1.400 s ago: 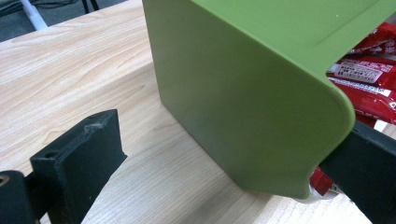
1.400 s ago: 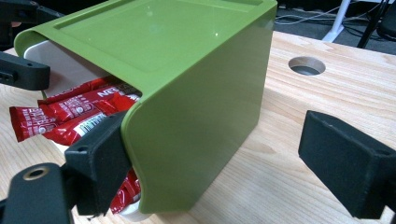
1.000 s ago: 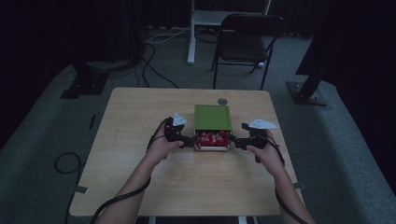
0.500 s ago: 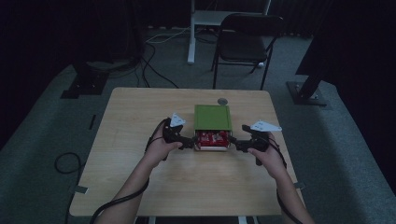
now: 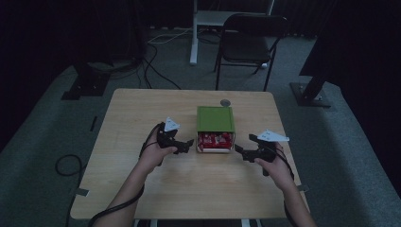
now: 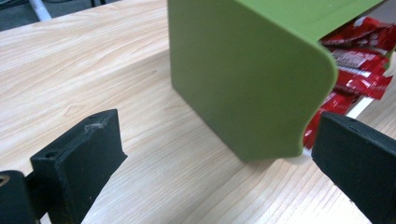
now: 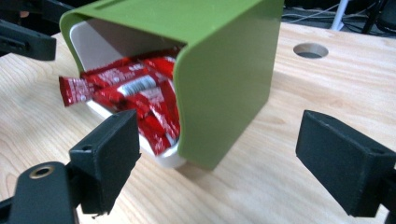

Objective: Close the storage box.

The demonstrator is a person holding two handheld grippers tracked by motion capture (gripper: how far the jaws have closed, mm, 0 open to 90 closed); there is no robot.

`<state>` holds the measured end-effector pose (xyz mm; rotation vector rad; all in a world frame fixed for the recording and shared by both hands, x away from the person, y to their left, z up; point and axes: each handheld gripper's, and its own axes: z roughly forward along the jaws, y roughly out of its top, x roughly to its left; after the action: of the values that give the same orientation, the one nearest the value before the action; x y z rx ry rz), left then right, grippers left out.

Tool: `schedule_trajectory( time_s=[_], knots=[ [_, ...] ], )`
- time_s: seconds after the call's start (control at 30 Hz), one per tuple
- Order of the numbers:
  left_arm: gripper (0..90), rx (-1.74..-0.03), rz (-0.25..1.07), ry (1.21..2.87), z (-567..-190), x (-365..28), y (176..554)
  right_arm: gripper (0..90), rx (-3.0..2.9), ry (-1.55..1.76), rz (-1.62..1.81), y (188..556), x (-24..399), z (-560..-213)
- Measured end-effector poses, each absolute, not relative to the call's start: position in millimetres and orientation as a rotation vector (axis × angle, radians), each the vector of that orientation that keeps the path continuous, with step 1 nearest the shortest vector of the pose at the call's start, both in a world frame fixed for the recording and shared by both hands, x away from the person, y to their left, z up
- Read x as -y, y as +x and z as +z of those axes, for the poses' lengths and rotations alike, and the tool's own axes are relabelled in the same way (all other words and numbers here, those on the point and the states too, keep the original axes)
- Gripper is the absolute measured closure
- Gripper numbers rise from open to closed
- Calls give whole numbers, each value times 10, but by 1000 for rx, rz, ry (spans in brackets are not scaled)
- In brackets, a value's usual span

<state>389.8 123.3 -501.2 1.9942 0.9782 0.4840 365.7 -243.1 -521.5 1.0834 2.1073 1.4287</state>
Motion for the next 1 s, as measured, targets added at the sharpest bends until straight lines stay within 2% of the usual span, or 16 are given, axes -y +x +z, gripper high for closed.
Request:
schedule_trajectory(
  time_s=[0.43, 1.0],
  knots=[
    [30, -1057, 505, 1980, -5144, -1509, 3839, 133, -2125, 1115, 1401, 3417, 2530, -5391],
    [30, -1258, 582, 1924, -5369, -2005, 3711, 134, -2199, 1125, 1330, 3135, 2576, -5612]
  ],
)
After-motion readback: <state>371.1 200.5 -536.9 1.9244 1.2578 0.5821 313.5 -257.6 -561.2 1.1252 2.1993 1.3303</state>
